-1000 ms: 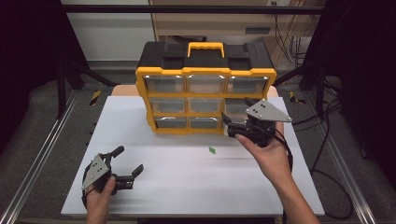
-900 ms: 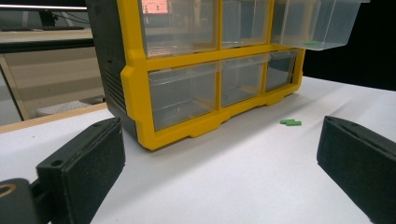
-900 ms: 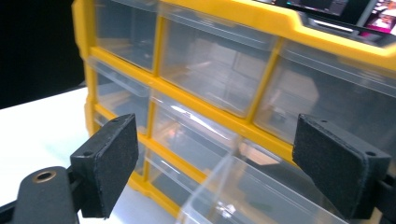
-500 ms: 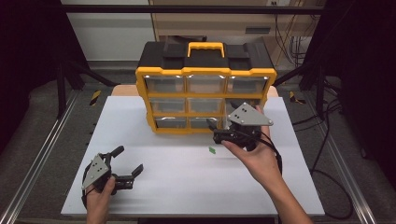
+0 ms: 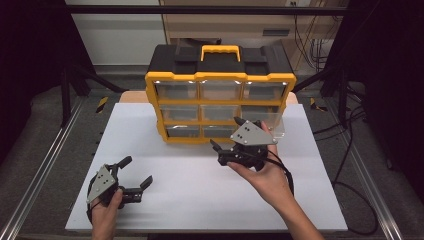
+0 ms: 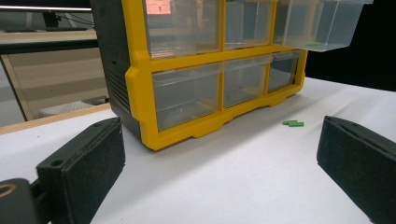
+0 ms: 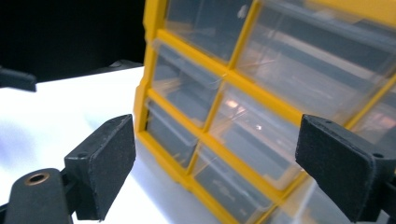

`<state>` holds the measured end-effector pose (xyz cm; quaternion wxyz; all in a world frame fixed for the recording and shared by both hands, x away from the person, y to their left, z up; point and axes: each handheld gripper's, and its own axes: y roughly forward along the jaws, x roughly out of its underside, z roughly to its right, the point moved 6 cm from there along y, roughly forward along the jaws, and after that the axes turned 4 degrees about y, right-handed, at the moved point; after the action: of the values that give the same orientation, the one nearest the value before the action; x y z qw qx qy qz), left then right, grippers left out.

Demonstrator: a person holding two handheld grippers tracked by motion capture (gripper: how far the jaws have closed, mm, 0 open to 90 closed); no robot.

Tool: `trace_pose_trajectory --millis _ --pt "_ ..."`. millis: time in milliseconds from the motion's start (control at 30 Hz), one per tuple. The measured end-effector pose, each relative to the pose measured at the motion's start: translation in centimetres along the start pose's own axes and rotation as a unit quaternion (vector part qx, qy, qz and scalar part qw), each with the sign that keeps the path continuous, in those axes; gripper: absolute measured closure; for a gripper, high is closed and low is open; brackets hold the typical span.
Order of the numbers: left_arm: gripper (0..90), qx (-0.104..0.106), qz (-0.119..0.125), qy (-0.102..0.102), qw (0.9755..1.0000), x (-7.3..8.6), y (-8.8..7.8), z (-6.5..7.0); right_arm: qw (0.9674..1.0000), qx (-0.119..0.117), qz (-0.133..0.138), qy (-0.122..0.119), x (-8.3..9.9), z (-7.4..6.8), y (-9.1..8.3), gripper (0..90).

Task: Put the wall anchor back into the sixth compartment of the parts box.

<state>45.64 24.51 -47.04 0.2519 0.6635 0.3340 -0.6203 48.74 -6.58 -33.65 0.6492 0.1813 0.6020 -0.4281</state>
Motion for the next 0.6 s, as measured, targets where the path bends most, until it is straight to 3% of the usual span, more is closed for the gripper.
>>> trace_pose_trajectory --millis 133,600 --pt "0.9 0.000 0.000 -0.001 1.0000 0.0 0.0 0.0 0.9998 -0.007 -0.012 -0.012 1.0 -1.0 0.3 12.4" --pt "0.9 0.002 0.001 -0.001 1.0000 0.0 0.1 0.0 0.9979 -0.029 -0.055 -0.015 4.6 -3.1 1.1 13.0"
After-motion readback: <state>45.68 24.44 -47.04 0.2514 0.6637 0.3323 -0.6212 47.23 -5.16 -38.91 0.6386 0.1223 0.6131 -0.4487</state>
